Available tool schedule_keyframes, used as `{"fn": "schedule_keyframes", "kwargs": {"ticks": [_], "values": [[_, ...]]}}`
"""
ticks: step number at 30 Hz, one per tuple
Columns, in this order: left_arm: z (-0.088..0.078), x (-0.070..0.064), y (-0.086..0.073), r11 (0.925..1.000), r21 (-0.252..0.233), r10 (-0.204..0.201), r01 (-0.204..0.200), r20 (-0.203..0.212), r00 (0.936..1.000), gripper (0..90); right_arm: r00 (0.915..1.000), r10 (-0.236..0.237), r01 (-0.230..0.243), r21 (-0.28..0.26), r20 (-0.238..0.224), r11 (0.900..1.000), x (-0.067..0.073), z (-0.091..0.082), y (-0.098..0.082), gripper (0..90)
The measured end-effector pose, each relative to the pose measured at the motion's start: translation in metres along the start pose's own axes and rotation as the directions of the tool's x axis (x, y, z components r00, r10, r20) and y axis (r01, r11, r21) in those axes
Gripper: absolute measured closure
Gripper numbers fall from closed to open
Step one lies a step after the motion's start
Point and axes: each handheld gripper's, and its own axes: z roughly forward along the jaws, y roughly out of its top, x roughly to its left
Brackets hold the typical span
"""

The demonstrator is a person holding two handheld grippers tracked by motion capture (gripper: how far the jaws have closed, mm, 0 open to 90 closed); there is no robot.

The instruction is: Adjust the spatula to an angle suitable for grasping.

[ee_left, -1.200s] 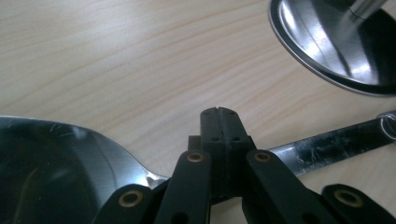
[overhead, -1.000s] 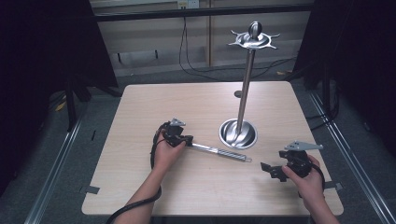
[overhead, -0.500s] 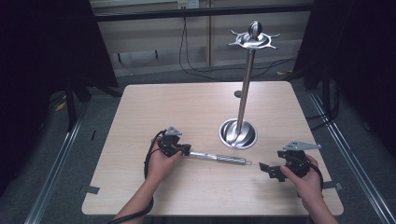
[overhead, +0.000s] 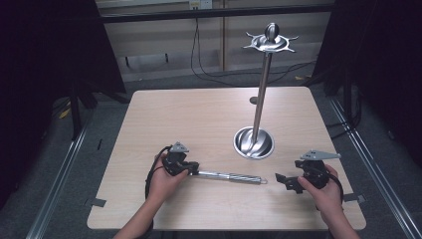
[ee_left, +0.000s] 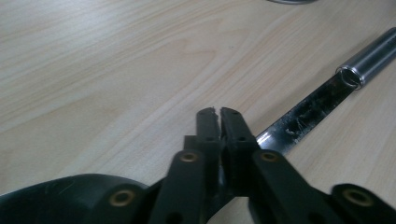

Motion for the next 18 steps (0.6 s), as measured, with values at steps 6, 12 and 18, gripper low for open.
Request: {"fn": "schedule_keyframes", "kwargs": {"ticks": [6, 12, 18], "values": [[-0.007, -0.003, 0.015, 0.9918, 0.002, 0.127, -0.128, 0.083, 0.9885, 71.2, 1.0000, -0.004, 0.004, 0.004, -0.003, 1.000, 0.000, 0.001, 0.000, 4.7], [-0.008, -0.011, 0.031, 0.9530, 0.011, 0.298, -0.303, 0.140, 0.9441, 60.0, 1.0000, -0.001, 0.001, 0.007, -0.003, 1.000, 0.000, 0.002, -0.001, 4.7], [0.005, -0.021, 0.034, 0.9134, 0.093, 0.372, -0.396, 0.206, 0.9050, 55.8, 1.0000, 0.001, -0.001, 0.010, -0.002, 1.000, 0.000, 0.001, -0.001, 4.7]]}}
